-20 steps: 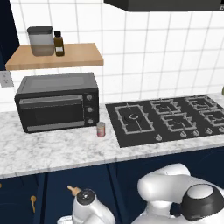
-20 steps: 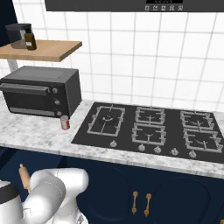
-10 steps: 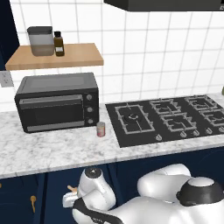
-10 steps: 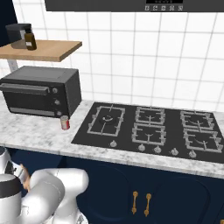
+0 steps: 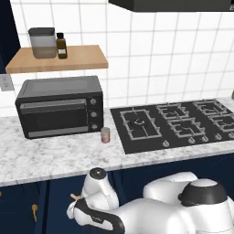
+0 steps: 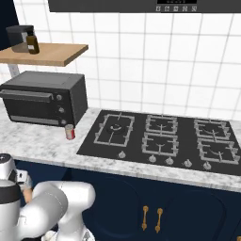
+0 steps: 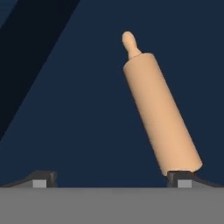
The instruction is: Pick the rolling pin from the drawer and place it on the counter.
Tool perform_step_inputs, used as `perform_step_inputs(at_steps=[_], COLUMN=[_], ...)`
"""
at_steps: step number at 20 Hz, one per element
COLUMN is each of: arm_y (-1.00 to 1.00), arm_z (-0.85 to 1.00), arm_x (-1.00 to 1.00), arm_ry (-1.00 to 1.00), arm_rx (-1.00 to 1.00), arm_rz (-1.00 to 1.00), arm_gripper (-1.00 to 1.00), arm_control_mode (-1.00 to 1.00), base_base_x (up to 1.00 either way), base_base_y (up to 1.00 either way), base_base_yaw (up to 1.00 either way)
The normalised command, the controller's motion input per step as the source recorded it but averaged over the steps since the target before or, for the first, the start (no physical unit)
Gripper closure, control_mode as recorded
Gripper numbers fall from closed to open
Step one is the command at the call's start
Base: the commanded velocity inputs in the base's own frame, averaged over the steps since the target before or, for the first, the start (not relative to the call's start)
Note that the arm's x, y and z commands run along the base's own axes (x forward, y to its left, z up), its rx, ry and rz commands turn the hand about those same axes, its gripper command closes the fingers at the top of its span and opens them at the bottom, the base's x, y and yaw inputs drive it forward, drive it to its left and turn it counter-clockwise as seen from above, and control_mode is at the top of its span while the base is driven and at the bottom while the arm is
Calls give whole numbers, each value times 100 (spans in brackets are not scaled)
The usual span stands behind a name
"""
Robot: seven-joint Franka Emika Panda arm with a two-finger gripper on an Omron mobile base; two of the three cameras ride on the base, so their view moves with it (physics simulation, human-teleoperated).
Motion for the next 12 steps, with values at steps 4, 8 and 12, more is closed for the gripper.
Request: perform_step_inputs(at_steps=[4, 8, 12], arm_y=[-10, -21, -23], arm_z=[0, -15, -41], arm_x=[26, 14, 5], arm_ry=[0, 0, 0], arm_rx=[-9, -11, -9], arm_rz=[4, 1, 1], arm_gripper=[-100, -100, -100], arm_control_mode=[-100, -100, -100], base_base_x=[0, 0, 0], base_base_y=[0, 0, 0], base_base_yaw=[0, 0, 0])
